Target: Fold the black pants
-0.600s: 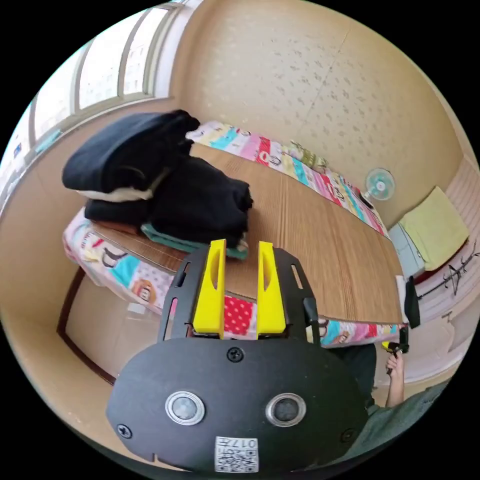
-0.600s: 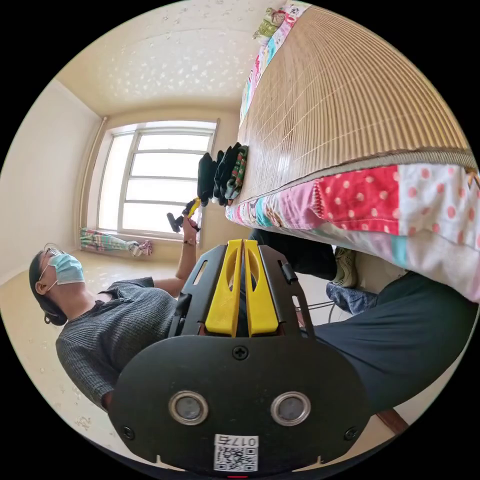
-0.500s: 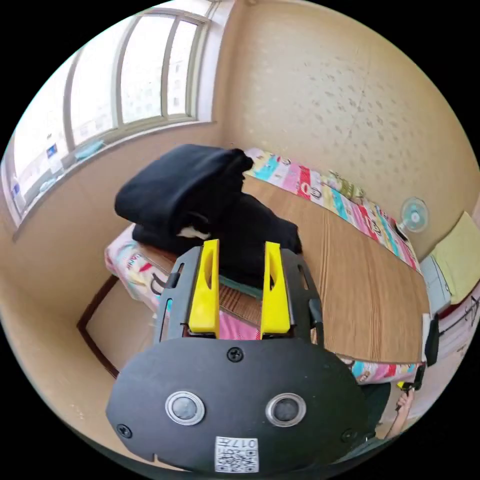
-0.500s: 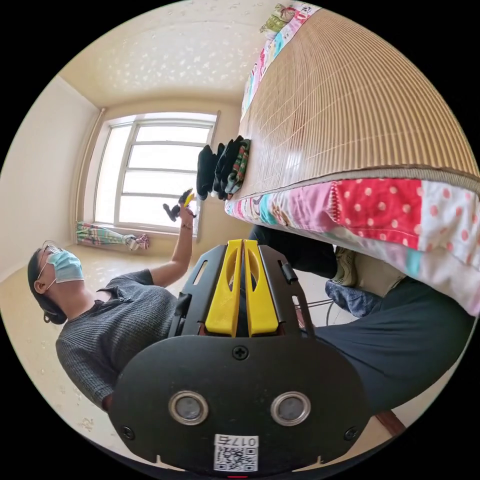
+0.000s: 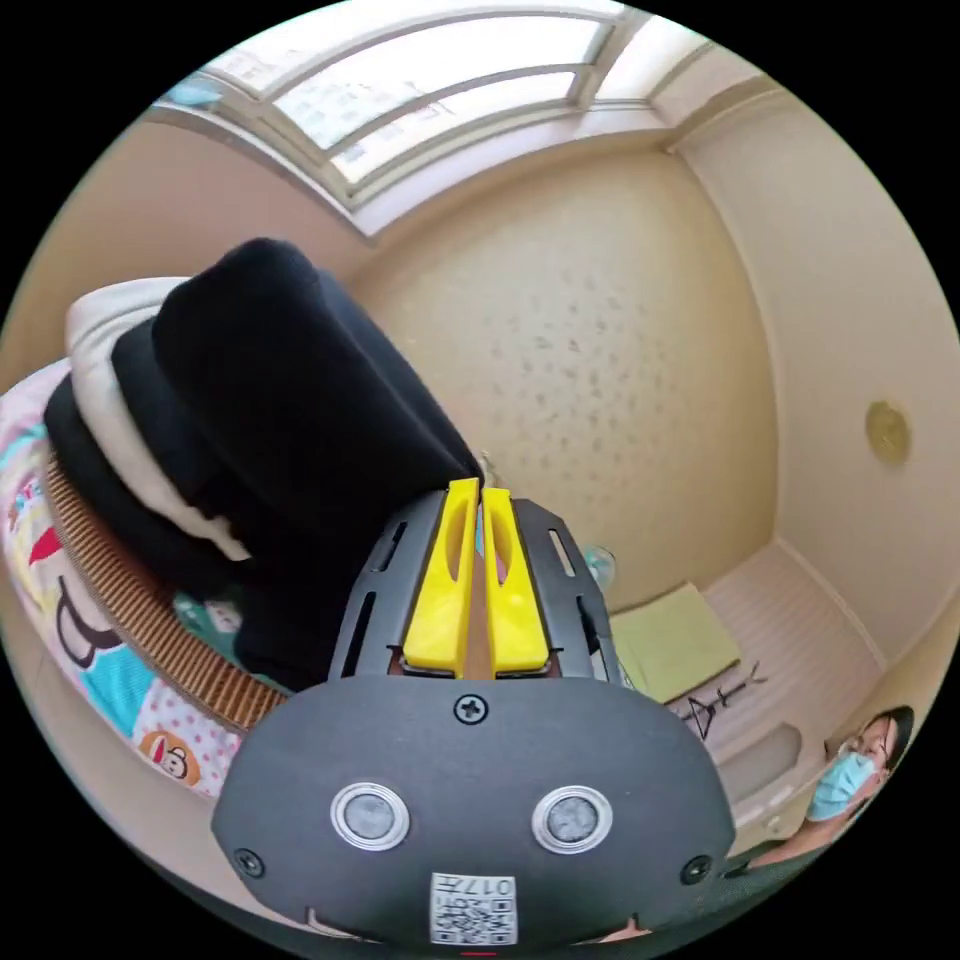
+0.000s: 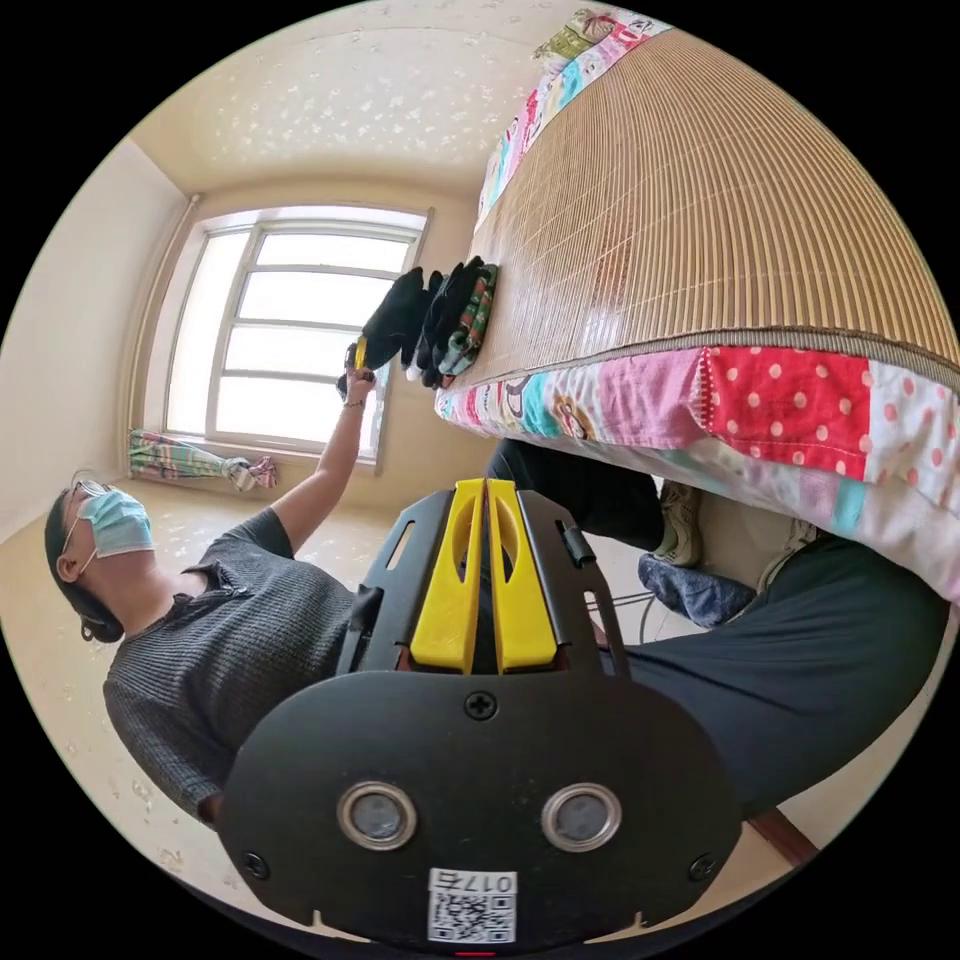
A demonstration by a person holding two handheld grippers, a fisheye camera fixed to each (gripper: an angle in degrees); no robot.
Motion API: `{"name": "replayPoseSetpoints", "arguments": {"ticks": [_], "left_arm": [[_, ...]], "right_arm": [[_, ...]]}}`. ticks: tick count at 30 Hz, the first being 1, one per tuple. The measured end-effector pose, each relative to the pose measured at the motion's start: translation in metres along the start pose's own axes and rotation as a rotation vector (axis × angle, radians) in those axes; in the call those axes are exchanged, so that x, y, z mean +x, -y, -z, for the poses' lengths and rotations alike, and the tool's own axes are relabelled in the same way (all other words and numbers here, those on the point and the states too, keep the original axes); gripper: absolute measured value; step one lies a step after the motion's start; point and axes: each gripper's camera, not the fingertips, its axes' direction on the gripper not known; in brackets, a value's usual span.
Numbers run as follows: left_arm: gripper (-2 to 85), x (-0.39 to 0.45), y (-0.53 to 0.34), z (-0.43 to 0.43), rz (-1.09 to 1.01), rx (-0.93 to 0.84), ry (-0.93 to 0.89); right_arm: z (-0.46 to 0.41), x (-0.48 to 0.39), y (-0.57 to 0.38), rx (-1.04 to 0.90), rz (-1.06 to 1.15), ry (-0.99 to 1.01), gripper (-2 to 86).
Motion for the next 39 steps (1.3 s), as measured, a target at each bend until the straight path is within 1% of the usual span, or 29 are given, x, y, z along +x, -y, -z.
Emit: {"name": "replayPoseSetpoints", "arguments": {"ticks": [1, 2, 3, 5, 6, 8, 9, 10, 11, 13, 14, 15, 16, 17, 18, 20, 22, 23, 24, 25, 27, 28, 30, 31, 32, 33, 35, 37, 39], "left_arm": [[-0.3, 0.030, -0.004, -0.022, -0.090, -0.095, -0.034], [-0.6, 0.068, -0.017, -0.047, -0.237, -0.184, -0.017], [-0.7, 0.088, -0.028, -0.059, -0.322, -0.222, -0.011], [-0.9, 0.148, -0.087, -0.105, -0.572, -0.379, -0.073], [-0.9, 0.159, -0.105, -0.115, -0.615, -0.417, -0.105], [-0.8, 0.198, -0.191, -0.152, -0.799, -0.604, -0.218], [-0.7, 0.204, -0.215, -0.162, -0.828, -0.666, -0.235], [-0.6, 0.210, -0.266, -0.183, -0.859, -0.809, -0.266], [-0.3, 0.210, -0.317, -0.199, -0.850, -0.949, -0.375], [0.7, 0.201, -0.379, -0.213, -0.762, -1.043, -0.462], [1.8, 0.190, -0.409, -0.217, -0.694, -1.057, -0.446], [2.9, 0.185, -0.419, -0.217, -0.662, -1.050, -0.422], [4.9, 0.173, -0.430, -0.215, -0.598, -1.011, -0.354], [7.2, 0.161, -0.429, -0.208, -0.520, -0.927, -0.262], [8.3, 0.155, -0.424, -0.202, -0.474, -0.865, -0.212], [9.7, 0.135, -0.393, -0.164, -0.334, -0.557, -0.086], [9.9, 0.125, -0.371, -0.147, -0.303, -0.392, -0.023], [10.0, 0.117, -0.358, -0.149, -0.280, -0.360, 0.023], [10.4, 0.113, -0.353, -0.154, -0.264, -0.369, 0.043], [11.2, 0.102, -0.344, -0.173, -0.227, -0.427, 0.070], [10.3, 0.085, -0.342, -0.219, -0.155, -0.616, 0.084], [7.9, 0.078, -0.347, -0.252, -0.084, -0.770, 0.040], [5.8, 0.094, -0.353, -0.264, -0.087, -0.755, -0.097], [5.3, 0.121, -0.359, -0.266, -0.174, -0.754, -0.164], [5.1, 0.156, -0.370, -0.270, -0.311, -0.800, -0.171], [5.1, 0.174, -0.380, -0.272, -0.390, -0.829, -0.170], [5.1, 0.230, -0.431, -0.279, -0.670, -0.978, -0.146], [5.1, 0.251, -0.470, -0.281, -0.834, -1.074, -0.100], [5.2, 0.255, -0.496, -0.279, -0.906, -1.106, -0.084]], "right_arm": [[0.000, 0.002, 0.000, 0.012, 0.002, 0.014, 0.4], [-0.002, 0.004, 0.000, 0.030, 0.010, 0.054, 0.4], [-0.006, 0.005, 0.002, 0.040, 0.024, 0.103, 0.4], [-0.014, 0.002, 0.006, 0.052, 0.060, 0.154, 0.4], [-0.021, -0.001, 0.008, 0.051, 0.080, 0.160, 0.4], [-0.032, -0.005, 0.007, 0.040, 0.093, 0.139, 0.4], [-0.038, -0.005, 0.005, 0.038, 0.090, 0.114, 0.4], [-0.040, -0.004, 0.003, 0.037, 0.084, 0.101, 0.4], [-0.044, 0.000, -0.003, 0.040, 0.064, 0.078, 0.4], [-0.046, 0.010, -0.014, 0.057, 0.023, 0.061, 0.4], [-0.046, 0.018, -0.022, 0.079, -0.008, 0.054, 0.5], [-0.046, 0.025, -0.031, 0.099, -0.035, 0.042, 0.5], [-0.045, 0.028, -0.036, 0.107, -0.047, 0.034, 0.5], [-0.046, 0.032, -0.043, 0.119, -0.065, 0.015, 0.4], [-0.047, 0.034, -0.050, 0.126, -0.074, -0.007, 0.4], [-0.051, 0.035, -0.056, 0.128, -0.078, -0.042, 0.4], [-0.059, 0.033, -0.057, 0.118, -0.071, -0.082, 0.4], [-0.067, 0.031, -0.056, 0.106, -0.062, -0.107, 0.5], [-0.077, 0.028, -0.053, 0.091, -0.046, -0.126, 0.6], [-0.083, 0.026, -0.051, 0.083, -0.035, -0.134, 0.6], [-0.108, 0.015, -0.040, 0.057, 0.022, -0.172, 0.9], [-0.114, 0.012, -0.038, 0.057, 0.035, -0.184, 1.2], [-0.133, -0.007, -0.028, 0.094, 0.094, -0.223, 2.3], [-0.137, -0.013, -0.026, 0.110, 0.113, -0.226, 2.7], [-0.144, -0.025, -0.023, 0.141, 0.155, -0.233, 3.8], [-0.150, -0.038, -0.020, 0.171, 0.191, -0.256, 5.4], [-0.161, -0.056, -0.015, 0.216, 0.226, -0.324, 9.0], [-0.177, -0.070, -0.004, 0.228, 0.250, -0.417, 13.2], [-0.209, -0.074, 0.022, 0.169, 0.263, -0.540, 16.6]]}}
